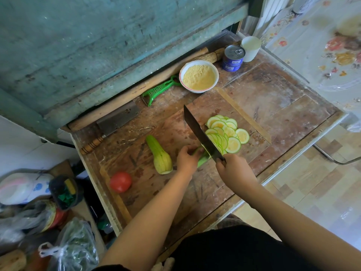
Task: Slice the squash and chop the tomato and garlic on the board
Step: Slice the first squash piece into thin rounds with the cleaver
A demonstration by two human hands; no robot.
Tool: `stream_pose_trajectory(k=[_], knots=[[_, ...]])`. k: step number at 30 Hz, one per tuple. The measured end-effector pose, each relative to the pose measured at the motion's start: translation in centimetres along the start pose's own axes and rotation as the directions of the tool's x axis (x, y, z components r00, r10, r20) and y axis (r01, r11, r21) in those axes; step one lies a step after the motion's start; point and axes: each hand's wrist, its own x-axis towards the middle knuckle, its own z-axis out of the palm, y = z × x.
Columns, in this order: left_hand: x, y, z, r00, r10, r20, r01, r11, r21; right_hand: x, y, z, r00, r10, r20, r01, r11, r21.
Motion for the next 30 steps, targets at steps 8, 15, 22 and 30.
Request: stream_pose_trajectory(k=[8, 15, 22, 30], knots=[[0.2, -0.1, -0.3, 1.0, 0.002, 0.013, -0.002, 1.0, 0.002, -0.5, -0.2, -0.3, 1.0, -0.025, -0.019, 0.025, 1.0, 0.005], [0.1, -0.1, -0.2, 1.0, -0.003, 0.013, 0.003, 1.0, -0.001, -0.4, -0.4, -0.2, 1.0, -0.012, -0.013, 0.012, 1.0, -0.006], [0.1, -0.1, -0.1, 1.0, -0.018, 0.019, 0.018, 0.999, -0.03, -0.1, -0.5, -0.3, 1.0, 0.006, 0.024, -0.005, 1.0, -0.029], [0.2, -0.2, 0.0, 1.0, -0.03, 0.002, 0.03, 0.998, -0.054, 0.9, -0.4, 0.0, 0.999, 0.024, 0.048, -0.023, 1.0, -0.013]])
